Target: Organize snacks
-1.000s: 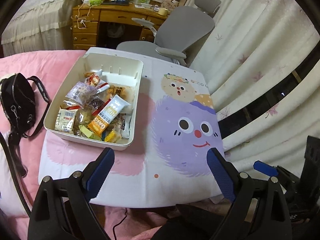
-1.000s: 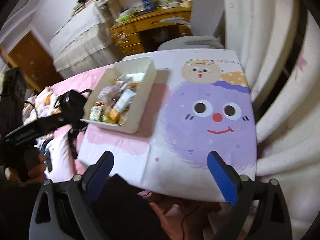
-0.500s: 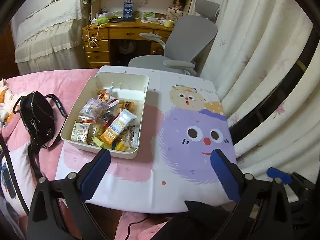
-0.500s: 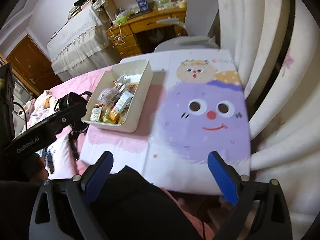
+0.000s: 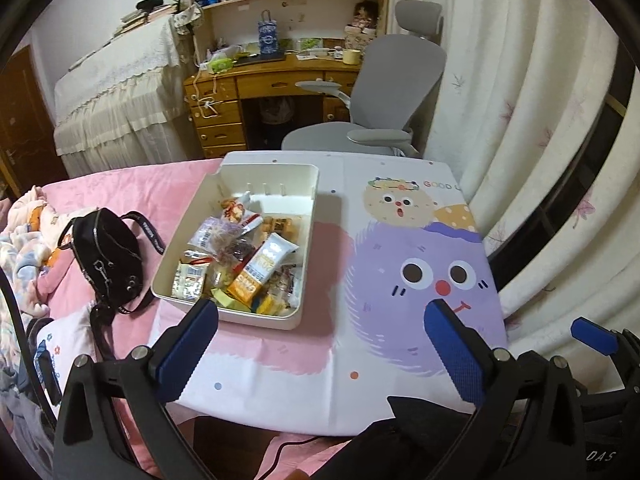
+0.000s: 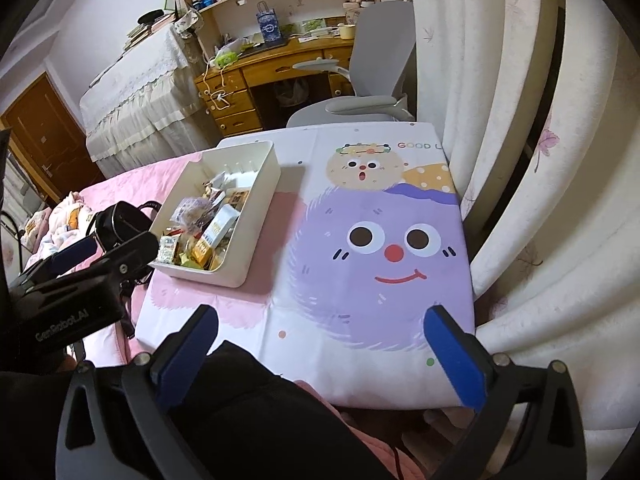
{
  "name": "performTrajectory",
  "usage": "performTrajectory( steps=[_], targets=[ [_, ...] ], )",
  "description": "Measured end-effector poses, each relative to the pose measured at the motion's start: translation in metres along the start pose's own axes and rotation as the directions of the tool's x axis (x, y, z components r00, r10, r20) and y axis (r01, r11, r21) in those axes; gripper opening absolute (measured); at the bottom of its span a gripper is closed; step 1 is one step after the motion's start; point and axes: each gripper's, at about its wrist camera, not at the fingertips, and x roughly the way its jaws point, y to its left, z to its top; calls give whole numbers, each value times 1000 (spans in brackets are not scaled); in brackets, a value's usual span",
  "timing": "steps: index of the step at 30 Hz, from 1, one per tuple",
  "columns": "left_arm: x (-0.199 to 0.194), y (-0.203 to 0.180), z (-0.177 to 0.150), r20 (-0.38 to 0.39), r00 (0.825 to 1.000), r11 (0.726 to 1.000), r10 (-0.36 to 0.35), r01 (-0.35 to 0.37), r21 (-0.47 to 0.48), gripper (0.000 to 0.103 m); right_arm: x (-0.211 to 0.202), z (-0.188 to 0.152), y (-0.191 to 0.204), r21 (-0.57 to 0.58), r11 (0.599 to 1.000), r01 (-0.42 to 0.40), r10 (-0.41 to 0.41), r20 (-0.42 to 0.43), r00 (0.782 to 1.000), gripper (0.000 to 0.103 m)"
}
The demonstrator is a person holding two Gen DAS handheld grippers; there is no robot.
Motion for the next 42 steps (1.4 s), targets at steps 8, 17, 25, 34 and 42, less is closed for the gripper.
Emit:
performTrajectory(
  steps=[8, 17, 25, 34, 42],
  targets=[
    [0, 6, 2, 14, 1000, 999, 26, -26, -18, 102, 3, 7, 2, -18, 1000, 15, -15, 15, 1000, 103],
    [1, 5, 4, 14, 999, 999, 35, -35, -19, 102, 5, 8, 1, -11, 1000, 20, -20, 4, 1000, 103],
    [3, 4, 3, 4, 999, 999, 36, -36, -18, 102, 10, 6, -1, -6, 1000, 19, -19, -13, 1000, 103],
    [3, 4, 2, 0, 999, 999, 35, -35, -16, 102, 11, 5, -7, 3, 1000, 21, -21, -26, 999, 103],
    [3, 3, 2, 1, 999, 999, 36, -36, -16, 102, 11, 4, -10, 5, 1000, 21, -21, -29, 999, 103]
  ],
)
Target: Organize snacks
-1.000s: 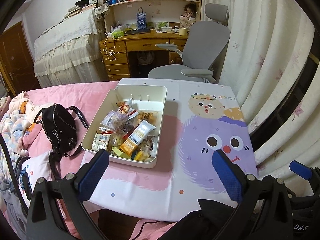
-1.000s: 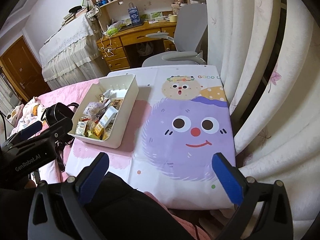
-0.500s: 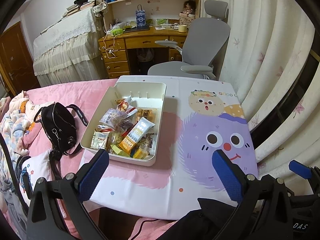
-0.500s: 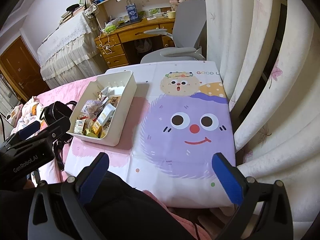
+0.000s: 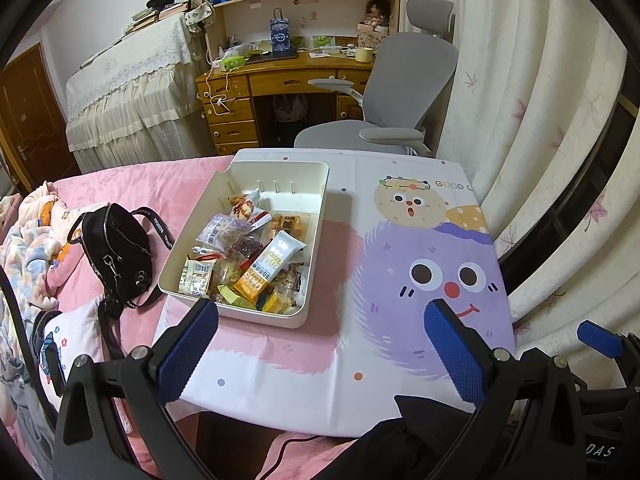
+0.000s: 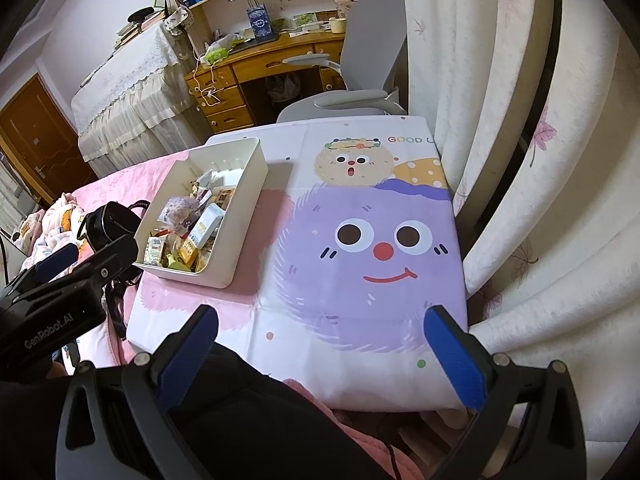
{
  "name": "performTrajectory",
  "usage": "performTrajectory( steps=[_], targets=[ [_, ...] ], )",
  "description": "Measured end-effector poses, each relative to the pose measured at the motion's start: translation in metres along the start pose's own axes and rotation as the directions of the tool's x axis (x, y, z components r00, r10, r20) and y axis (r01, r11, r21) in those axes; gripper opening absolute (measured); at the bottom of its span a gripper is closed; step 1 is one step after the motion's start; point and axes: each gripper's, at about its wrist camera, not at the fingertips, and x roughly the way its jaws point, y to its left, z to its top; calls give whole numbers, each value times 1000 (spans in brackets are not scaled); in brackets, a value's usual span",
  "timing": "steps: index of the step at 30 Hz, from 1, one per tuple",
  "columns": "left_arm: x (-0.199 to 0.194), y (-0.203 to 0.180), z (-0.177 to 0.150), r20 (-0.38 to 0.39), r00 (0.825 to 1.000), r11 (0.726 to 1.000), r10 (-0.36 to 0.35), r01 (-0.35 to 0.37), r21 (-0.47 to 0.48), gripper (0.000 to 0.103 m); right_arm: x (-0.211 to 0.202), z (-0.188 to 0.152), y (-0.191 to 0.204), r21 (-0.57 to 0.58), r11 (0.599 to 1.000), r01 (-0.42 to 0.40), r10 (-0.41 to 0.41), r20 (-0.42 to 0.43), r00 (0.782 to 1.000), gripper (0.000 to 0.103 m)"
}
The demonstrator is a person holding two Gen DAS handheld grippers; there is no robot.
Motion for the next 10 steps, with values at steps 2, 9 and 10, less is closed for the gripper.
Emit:
performTrajectory(
  steps=[2, 9, 10],
  targets=[
    [1, -1, -1, 2, 1000, 1000, 1, -1, 1, 102, 0, 0, 0, 0, 1000, 0, 0, 0, 1000, 103],
    [0, -2, -3, 2, 1000, 1000, 2, -2, 2, 102, 0, 0, 0, 1, 1000, 0, 0, -1, 1000, 103],
    [0, -2, -2, 2, 1000, 1000, 2, -2, 2, 102, 0, 0, 0, 1, 1000, 0, 0, 0, 1000, 103]
  ],
)
